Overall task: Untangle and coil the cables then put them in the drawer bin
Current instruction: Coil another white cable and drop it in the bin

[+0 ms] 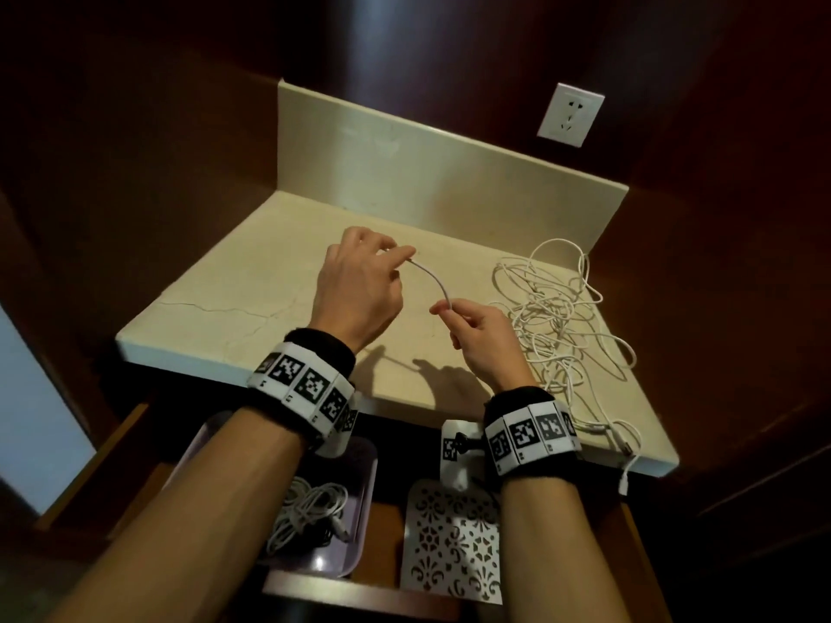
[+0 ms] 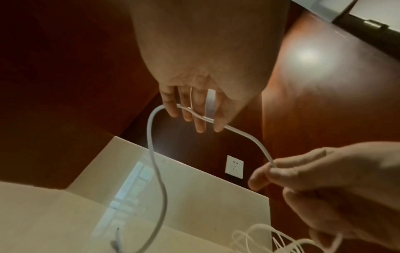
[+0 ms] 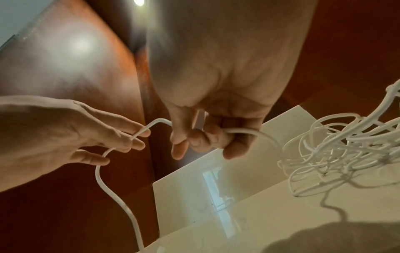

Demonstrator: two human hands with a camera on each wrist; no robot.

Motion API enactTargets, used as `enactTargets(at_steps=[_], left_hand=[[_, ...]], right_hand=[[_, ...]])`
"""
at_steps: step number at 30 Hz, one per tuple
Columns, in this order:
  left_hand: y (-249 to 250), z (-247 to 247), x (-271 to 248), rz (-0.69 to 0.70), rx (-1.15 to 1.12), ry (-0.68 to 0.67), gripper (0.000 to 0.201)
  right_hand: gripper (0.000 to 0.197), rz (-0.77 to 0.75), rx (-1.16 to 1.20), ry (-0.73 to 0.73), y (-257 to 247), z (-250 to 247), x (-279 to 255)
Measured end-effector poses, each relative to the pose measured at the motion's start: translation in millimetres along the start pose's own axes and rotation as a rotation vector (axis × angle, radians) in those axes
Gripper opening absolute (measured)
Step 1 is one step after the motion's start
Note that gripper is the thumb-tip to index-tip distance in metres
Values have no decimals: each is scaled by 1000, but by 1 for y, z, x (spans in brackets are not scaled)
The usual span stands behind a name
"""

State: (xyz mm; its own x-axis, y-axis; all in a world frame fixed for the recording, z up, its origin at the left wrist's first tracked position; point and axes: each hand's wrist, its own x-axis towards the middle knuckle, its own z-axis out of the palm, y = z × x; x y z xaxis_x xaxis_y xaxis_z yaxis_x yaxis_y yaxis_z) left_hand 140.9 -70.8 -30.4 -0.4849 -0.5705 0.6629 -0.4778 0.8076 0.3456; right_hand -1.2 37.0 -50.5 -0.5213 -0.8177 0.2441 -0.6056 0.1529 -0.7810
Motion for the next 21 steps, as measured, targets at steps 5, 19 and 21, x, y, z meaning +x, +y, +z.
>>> enactTargets(at_steps=[5,19,21], left_hand=[[2,14,-6,100,54,-3,31],[-21,25,-20,-24,80,12,24],[-17,27,-21,-36,96,18,25]], right_hand=[[17,-15,-63,-9,0,-6,0],[15,105,-218,-136,-9,-12,-2],[14,97,-229,-125,-10,-9,-2]])
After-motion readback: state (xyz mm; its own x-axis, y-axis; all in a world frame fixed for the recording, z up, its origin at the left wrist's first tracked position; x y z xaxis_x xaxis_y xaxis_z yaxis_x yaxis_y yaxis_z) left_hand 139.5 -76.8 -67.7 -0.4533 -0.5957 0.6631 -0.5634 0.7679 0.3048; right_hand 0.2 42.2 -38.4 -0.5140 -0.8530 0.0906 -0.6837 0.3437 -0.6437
